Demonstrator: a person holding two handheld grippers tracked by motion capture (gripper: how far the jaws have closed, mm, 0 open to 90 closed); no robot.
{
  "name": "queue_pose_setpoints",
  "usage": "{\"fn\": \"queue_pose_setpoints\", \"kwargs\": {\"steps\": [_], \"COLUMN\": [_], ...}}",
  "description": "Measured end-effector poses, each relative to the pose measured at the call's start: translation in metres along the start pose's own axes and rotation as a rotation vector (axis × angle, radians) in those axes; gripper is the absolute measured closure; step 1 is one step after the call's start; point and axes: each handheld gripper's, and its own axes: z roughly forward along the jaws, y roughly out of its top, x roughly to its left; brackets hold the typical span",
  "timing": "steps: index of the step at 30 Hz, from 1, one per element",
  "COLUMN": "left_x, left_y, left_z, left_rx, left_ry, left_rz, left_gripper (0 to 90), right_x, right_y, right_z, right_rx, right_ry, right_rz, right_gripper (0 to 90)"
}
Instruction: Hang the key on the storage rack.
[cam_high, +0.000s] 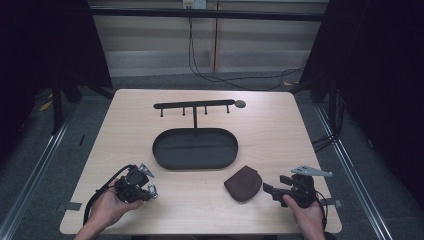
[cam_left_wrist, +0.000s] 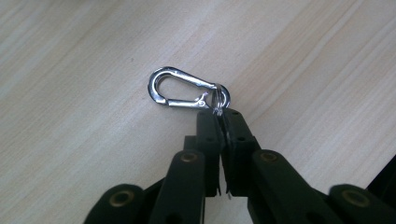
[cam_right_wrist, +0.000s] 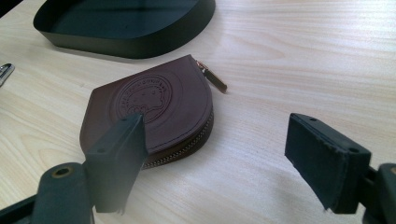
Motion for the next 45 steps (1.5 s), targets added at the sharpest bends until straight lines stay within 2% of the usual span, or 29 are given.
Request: {"fn": "queue_pose_setpoints", "kwargs": {"steps": [5,6,9,10,14,25,28,35,45], "left_x": [-0.001,-0.002,-0.003,-0.004,-0.006,-0.003,0.002,0.008,0.010], "left_y": [0.005,0.008,0.012,0.016,0.022,0.037,0.042,0.049,0.065], "left_z": [-0.001,-0.003,-0.004,-0.008,-0.016,-0.036,-0.041,-0.048,-0.063], "left_rx": [0.018,0.038,0.055,0.077,0.112,0.146,0.169,0.173,0.158], "left_ry": [0.006,0.000,0.001,-0.006,-0.002,-0.011,-0.042,-0.053,-0.033], "left_rz": [0.024,0.043,0.048,0.087,0.110,0.126,0.129,0.125,0.129], "left_gripper": [89.2,89.3,89.3,89.3,89.3,89.4,89.2,89.3,89.3], "right_x": [0.000,0.000,0.000,0.000,0.000,0.000,0.000,0.000,0.000], "right_y": [0.000,0.000,0.000,0.000,0.000,0.000,0.000,0.000,0.000], "right_z": [0.000,0.000,0.001,0.001,0.001,0.001,0.001,0.001,0.002], "right_rx": [0.002,0.001,0.002,0.003,0.004,0.004,0.005,0.012,0.017], "right_ry": [-0.001,-0.002,-0.003,-0.004,-0.004,-0.005,-0.005,-0.002,-0.001], "right_rz": [0.001,0.000,0.001,0.001,0.003,0.001,0.003,0.005,0.002], "right_gripper": [20.7,20.7,20.7,20.7,20.7,20.7,20.7,20.6,20.6]}}
